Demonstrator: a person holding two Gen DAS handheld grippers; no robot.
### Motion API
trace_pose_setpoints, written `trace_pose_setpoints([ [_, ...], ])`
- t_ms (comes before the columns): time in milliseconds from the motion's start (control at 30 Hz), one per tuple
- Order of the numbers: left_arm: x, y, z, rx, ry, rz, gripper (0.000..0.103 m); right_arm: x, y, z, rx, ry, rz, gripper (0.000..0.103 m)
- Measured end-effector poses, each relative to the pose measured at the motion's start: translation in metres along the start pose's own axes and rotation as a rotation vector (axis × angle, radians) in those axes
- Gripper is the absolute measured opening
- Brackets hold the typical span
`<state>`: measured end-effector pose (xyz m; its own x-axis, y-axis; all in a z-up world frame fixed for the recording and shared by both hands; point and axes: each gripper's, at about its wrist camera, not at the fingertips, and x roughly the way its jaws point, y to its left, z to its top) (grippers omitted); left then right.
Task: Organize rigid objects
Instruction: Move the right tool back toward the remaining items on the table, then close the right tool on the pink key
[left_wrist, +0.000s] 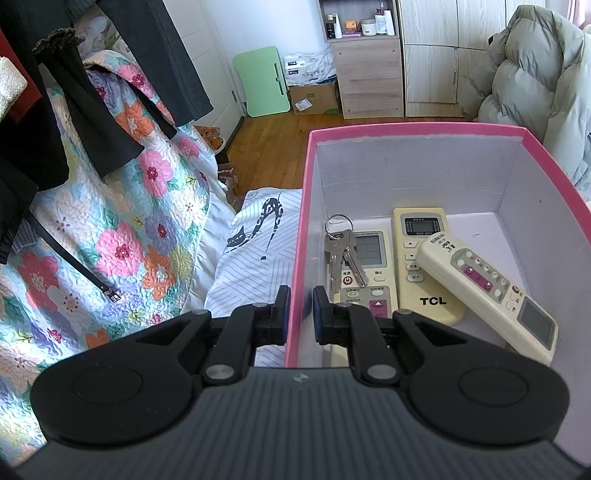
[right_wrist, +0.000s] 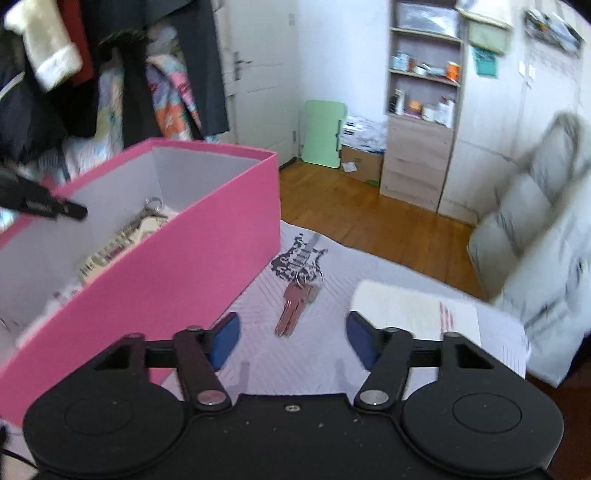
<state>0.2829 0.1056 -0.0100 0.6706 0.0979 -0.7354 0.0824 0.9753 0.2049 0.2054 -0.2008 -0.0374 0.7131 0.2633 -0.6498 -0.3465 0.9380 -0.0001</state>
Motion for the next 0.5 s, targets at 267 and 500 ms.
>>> trace_pose_setpoints([
  [267,0.0,0.001,-0.001,-0.005,0.001,-0.009,0.012,0.059,-0.022,0.028,0.044,0.058,0.045,0.054],
  [500,0.002,0.004,0.001,-0.005,0.003,-0.011,0.012,0.087,-0.011,0.023,0.031,0.024,-0.001,0.027],
])
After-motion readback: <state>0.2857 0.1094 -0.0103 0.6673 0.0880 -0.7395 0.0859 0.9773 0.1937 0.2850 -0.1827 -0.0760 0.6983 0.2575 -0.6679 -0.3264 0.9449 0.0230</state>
